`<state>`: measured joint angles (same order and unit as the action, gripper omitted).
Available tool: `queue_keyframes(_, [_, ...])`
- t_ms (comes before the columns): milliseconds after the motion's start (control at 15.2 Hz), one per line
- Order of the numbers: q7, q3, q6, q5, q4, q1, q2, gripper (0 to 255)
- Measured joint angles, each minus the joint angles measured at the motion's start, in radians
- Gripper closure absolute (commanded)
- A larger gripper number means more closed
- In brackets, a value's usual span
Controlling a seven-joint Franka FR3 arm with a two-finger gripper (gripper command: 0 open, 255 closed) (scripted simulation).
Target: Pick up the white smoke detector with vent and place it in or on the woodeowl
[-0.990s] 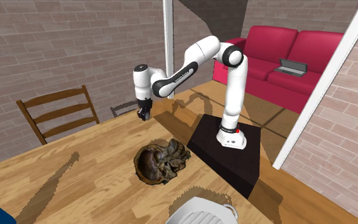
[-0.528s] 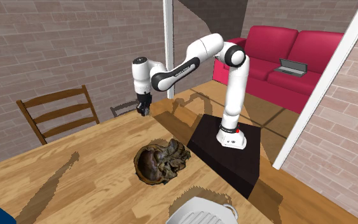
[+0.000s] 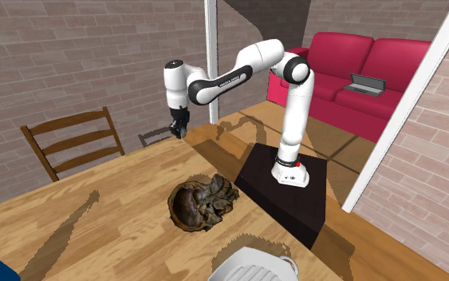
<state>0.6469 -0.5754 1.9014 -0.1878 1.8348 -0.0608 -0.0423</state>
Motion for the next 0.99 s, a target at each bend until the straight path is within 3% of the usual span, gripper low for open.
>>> queue_keyframes(660, [-0.019, -0.003, -0.132, 0.006, -0.134, -0.003, -0.001, 255])
queue_keyframes(990, [0.058, -0.044, -0.151, 0.025, -0.108, -0.045, 0.037, 255])
